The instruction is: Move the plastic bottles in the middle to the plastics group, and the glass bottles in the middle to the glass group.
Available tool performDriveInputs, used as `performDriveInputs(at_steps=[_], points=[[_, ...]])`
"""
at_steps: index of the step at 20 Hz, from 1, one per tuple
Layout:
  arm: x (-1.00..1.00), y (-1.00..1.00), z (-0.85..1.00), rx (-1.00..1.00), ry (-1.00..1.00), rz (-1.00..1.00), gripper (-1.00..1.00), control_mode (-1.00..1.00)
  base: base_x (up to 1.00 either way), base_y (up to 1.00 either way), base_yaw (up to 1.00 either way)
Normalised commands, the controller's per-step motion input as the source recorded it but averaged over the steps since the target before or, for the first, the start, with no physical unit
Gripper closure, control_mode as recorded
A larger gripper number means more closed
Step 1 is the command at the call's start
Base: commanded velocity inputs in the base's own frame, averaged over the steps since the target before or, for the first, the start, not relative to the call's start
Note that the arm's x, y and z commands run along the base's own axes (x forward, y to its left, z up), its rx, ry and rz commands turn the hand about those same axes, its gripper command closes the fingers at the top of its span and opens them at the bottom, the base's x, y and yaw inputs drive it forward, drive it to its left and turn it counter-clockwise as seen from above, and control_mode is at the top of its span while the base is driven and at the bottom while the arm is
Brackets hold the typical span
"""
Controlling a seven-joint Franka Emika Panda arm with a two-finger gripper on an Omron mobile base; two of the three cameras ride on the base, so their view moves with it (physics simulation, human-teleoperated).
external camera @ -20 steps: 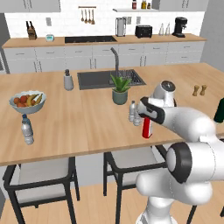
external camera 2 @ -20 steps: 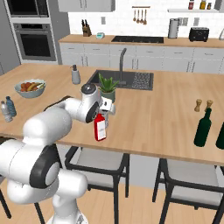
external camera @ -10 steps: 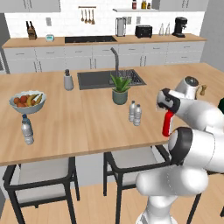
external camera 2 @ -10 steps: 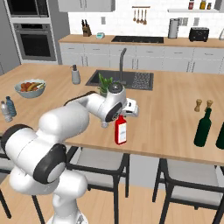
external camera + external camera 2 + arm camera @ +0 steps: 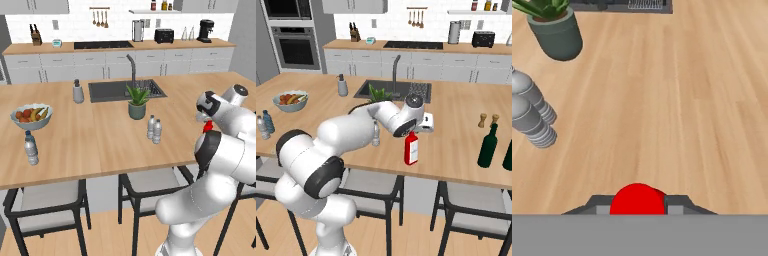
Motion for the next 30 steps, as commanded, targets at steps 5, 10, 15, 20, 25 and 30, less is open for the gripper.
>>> performDriveInputs(at_steps=[5, 10, 15, 20, 25, 30], points=[[0.26, -0.18, 0.12, 0.0, -0.05, 0.24, 1.0, -1.0, 0.0, 0.0, 0.0], [0.31, -0.03, 0.13, -0.01, -0.03, 0.3, 1.0, -1.0, 0.0, 0.0, 0.0], [0.05, -0.24, 0.01, -0.06, 0.05, 0.19, 1.0, -1.0, 0.0, 0.0, 0.0], [0.04, -0.73, -0.03, 0.0, 0.0, 0.05, 1.0, -1.0, 0.0, 0.0, 0.0], [0.0, -0.99, 0.0, 0.02, 0.0, 0.0, 1.0, -1.0, 0.0, 0.0, 0.0], [0.03, -0.92, 0.0, 0.03, 0.0, 0.0, 1.0, -1.0, 0.0, 0.0, 0.0]])
